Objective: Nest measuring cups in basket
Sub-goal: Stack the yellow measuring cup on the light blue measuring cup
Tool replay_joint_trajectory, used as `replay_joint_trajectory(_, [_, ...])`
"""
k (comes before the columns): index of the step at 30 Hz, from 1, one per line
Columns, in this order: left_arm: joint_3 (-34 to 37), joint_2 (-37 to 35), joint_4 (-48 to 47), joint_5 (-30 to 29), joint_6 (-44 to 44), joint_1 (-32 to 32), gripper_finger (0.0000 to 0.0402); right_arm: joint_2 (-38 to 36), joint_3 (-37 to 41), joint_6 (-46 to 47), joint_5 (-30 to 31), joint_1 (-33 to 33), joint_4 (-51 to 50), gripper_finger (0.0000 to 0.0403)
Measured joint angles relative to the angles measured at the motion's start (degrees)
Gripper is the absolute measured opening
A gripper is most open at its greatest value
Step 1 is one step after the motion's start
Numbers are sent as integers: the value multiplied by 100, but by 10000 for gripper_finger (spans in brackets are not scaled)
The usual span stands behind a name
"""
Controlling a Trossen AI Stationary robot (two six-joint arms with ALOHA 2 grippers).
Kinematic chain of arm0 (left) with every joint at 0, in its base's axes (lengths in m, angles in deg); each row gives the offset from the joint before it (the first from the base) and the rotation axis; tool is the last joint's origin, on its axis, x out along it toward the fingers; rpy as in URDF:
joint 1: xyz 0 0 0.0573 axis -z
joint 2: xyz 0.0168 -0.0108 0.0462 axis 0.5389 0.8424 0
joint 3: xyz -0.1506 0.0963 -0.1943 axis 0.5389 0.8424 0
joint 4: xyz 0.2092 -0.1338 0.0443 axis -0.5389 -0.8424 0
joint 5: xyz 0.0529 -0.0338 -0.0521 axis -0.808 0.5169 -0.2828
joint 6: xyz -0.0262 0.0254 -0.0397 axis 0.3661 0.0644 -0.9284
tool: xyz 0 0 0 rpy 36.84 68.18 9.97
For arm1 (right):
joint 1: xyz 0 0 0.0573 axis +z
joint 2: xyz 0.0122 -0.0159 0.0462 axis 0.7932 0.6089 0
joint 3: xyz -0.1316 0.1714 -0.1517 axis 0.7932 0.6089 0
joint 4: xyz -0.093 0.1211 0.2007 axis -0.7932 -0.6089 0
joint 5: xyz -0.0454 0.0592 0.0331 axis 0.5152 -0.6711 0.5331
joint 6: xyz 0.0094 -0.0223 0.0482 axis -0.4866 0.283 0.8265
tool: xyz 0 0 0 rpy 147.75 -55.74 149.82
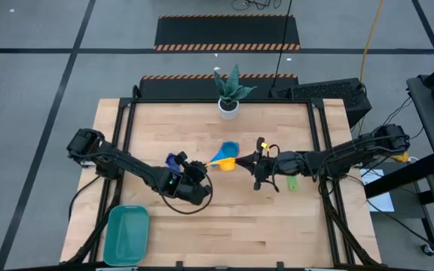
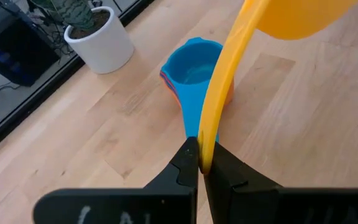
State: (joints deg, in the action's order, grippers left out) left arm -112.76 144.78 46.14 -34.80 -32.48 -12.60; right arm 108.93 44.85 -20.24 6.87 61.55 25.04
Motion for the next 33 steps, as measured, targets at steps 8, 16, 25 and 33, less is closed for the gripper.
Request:
replay_joint_trajectory(8, [0,0,-4,0,5,0,10,0,0,-8,3,0,-16,2])
replay_joint_trajectory(16, [0,0,2,28,5,37,10,0,2,-4,3,0,-19,6])
replay_joint_trajectory(25, [0,0,-7,44,-6,63,10,-4,4,-71,30,-2,-156,62])
replay_joint_trajectory(33, [0,0,-12,44,-28,64,10,-14,7,-33,25,-2,-246,62])
